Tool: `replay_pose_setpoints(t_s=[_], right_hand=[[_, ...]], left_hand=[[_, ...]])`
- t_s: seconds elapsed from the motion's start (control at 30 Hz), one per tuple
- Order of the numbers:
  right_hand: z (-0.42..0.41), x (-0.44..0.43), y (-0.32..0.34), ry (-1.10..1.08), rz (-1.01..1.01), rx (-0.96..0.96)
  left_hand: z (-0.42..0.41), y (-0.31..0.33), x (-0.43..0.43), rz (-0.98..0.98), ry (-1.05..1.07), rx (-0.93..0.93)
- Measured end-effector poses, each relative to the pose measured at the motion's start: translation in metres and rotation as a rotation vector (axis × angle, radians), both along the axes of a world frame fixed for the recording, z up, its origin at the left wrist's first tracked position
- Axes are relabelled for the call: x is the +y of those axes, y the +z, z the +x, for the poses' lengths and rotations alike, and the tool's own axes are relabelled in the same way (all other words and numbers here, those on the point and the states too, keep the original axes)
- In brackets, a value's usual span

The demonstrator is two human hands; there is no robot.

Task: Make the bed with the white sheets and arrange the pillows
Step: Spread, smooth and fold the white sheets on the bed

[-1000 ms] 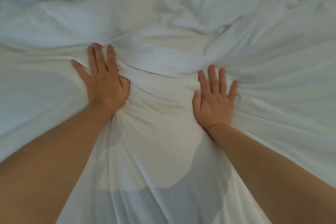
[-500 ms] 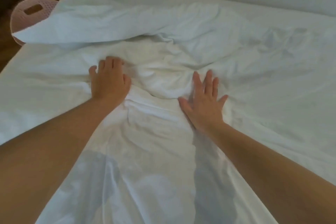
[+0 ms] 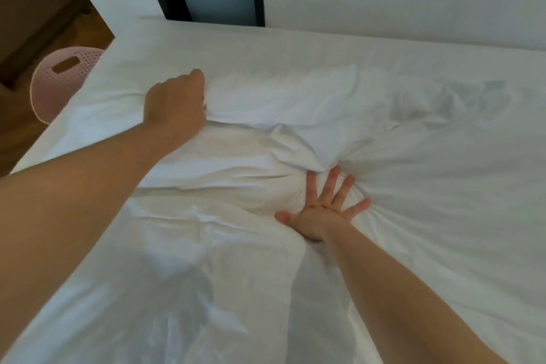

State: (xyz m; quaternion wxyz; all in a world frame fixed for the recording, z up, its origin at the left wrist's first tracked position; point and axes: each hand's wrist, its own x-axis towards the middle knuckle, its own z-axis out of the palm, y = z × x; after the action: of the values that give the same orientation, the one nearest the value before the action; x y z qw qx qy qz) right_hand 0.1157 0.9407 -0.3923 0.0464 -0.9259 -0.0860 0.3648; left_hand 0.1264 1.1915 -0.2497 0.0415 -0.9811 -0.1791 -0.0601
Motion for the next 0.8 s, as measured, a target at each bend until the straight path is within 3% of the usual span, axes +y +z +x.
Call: replay_pose_setpoints(t_s=[0.13,0.23,0.3,0.4,0.57,0.63,0.73,0.8], right_hand=[[0.001,-0.005,0.025,0.056,0.045,0.033],[-0.012,-0.044,0.063,-0.042,0.360,-0.037],[-0.039,-0.085,0.090,-0.194,0.532,-0.353],[-0.072,-0.126,0.139,-0.144,0.369,-0.923],[-0.084,-0.129,0.221,-0.140,0.459,-1.293],[-0.084,-0.138,0.241,-0.016,0.272,-1.151],[-0.109,-0.154,0.252,0.440,-0.074,-0.564],[-0.143,-0.163,0.241,0.616,-0.151,-0.391]], left_hand=[[-0.089,0.038,0.005,0.062,-0.143,-0.060],[-0.164,0.055,0.000,0.107,-0.254,-0.059],[-0.213,0.059,-0.005,0.090,-0.258,-0.016],[-0.274,0.068,-0.007,0.044,-0.282,-0.081],[-0.328,0.099,0.001,0.095,-0.203,-0.092],[-0.351,0.108,0.011,0.164,-0.226,-0.074],[-0.386,0.116,0.013,0.237,-0.313,-0.061],[-0.407,0.115,0.007,0.258,-0.372,-0.073]])
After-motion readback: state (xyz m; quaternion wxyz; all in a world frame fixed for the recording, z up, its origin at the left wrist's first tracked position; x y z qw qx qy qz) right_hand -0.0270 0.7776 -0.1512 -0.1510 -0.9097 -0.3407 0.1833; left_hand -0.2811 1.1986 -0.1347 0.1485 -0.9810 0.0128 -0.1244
